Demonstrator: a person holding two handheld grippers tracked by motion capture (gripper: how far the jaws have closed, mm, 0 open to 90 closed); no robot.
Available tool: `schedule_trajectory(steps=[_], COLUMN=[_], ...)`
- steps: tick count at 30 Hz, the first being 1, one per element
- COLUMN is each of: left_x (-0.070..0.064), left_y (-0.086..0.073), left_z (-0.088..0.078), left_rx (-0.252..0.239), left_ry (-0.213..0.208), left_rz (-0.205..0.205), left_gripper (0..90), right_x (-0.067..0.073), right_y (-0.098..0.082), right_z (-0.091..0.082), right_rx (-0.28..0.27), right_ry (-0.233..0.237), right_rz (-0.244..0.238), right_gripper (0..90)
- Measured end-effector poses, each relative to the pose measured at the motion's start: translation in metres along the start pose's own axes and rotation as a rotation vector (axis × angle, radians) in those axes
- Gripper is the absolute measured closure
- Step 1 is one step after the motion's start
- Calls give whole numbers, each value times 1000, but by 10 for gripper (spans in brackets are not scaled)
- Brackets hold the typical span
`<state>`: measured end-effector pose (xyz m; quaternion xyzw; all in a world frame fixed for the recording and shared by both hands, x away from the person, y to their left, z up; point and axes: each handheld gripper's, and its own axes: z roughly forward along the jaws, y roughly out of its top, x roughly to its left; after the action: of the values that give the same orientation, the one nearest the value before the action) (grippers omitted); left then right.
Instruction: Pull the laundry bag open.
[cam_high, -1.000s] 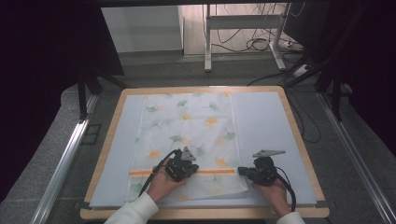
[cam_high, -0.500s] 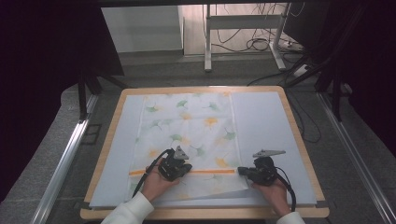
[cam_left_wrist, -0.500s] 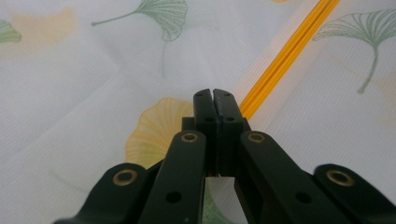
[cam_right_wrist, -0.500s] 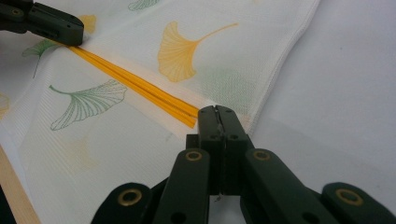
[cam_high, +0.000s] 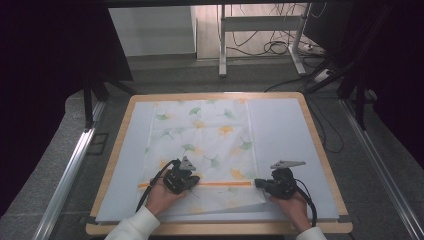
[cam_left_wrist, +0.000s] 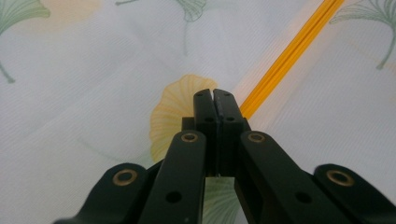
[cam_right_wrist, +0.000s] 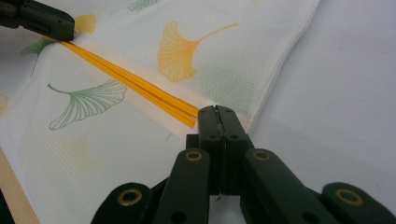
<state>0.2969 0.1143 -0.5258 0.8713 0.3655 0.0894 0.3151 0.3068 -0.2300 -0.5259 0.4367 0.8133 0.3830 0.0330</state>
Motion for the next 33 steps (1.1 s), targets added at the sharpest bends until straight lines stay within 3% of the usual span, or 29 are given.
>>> schedule_trajectory(steps=[33], left_x=[25], left_y=[-26], left_z=[-23], left_rx=[24], left_ry=[41], left_rz=[-43], left_gripper=[900], right_x=[1], right_y=[0], right_z=[0], right_rx=[1], right_ry=[-7], right_rz=[-6], right_gripper=[896])
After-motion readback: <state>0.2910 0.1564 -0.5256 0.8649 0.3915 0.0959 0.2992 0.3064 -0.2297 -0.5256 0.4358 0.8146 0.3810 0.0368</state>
